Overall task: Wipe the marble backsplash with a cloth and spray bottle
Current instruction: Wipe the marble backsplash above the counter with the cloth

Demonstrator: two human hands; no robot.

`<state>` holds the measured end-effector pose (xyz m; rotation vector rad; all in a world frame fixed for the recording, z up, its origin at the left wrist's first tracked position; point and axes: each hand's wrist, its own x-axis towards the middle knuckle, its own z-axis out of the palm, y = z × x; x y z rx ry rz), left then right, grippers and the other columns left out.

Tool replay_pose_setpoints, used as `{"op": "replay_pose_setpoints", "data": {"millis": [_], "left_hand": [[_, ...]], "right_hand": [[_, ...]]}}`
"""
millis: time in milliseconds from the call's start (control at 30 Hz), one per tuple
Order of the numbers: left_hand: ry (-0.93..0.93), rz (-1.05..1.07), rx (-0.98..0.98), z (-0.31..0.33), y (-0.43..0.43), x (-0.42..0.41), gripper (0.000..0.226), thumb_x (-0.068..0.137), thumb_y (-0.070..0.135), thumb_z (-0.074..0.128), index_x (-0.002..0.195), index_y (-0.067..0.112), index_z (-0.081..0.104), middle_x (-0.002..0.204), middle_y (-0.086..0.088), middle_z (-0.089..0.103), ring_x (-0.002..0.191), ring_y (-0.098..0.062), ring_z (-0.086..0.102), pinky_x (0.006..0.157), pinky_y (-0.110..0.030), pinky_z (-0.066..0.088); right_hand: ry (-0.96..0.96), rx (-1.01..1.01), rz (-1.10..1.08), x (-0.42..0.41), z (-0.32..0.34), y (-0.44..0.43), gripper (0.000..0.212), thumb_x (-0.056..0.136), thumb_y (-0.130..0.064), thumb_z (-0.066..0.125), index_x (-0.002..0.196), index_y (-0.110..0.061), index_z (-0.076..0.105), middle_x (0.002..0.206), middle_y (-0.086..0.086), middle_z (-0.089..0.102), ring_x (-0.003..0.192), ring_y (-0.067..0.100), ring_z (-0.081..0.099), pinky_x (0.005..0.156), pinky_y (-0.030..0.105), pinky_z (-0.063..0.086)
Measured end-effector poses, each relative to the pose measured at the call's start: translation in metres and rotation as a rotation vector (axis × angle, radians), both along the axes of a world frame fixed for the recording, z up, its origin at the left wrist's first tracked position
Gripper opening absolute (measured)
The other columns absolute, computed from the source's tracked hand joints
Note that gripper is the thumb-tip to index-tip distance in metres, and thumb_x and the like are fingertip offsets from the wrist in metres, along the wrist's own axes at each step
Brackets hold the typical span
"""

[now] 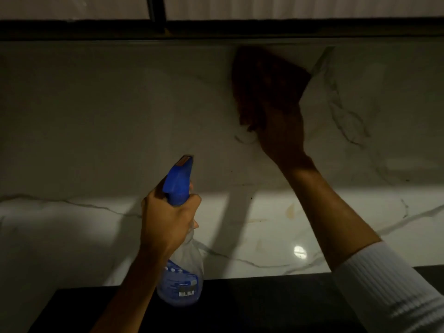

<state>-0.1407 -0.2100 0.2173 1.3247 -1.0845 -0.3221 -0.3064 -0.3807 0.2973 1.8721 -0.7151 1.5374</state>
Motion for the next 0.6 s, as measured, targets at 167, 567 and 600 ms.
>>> {"op": "replay_pose_setpoints", "data": {"millis": [167, 567, 600], "left_hand": [[-0.067, -0.002, 0.057, -0.008, -0.001, 0.0, 0.008, 0.076, 0.002, 0.067, 0.077, 0.004, 0.059, 0.064, -0.02, 0.062, 0.046, -0.031, 0.062, 0.049, -0.036, 0.056], [-0.05, -0.019, 0.069, -0.021, -0.01, -0.015, 0.017, 0.076, 0.001, 0.067, 0.083, 0.015, 0.06, 0.063, -0.014, 0.061, 0.049, -0.029, 0.062, 0.048, -0.029, 0.056], [-0.068, -0.022, 0.058, -0.018, -0.012, -0.016, 0.013, 0.076, 0.001, 0.067, 0.082, 0.011, 0.06, 0.064, -0.017, 0.061, 0.05, -0.031, 0.062, 0.046, -0.025, 0.055]], "right_hand": [[0.01, 0.021, 0.034, 0.001, -0.009, -0.002, 0.05, 0.089, 0.0, 0.06, 0.137, -0.006, 0.049, 0.143, 0.021, 0.046, 0.135, 0.041, 0.035, 0.107, 0.056, 0.036], [0.405, -0.039, -0.037, -0.026, -0.08, 0.003, 0.038, 0.103, -0.015, 0.037, 0.139, -0.01, 0.048, 0.145, 0.013, 0.045, 0.138, 0.033, 0.034, 0.113, 0.05, 0.031], [0.295, -0.027, -0.035, -0.03, -0.067, 0.0, 0.037, 0.103, -0.017, 0.038, 0.138, -0.009, 0.05, 0.144, 0.014, 0.046, 0.138, 0.034, 0.034, 0.112, 0.051, 0.033]]}}
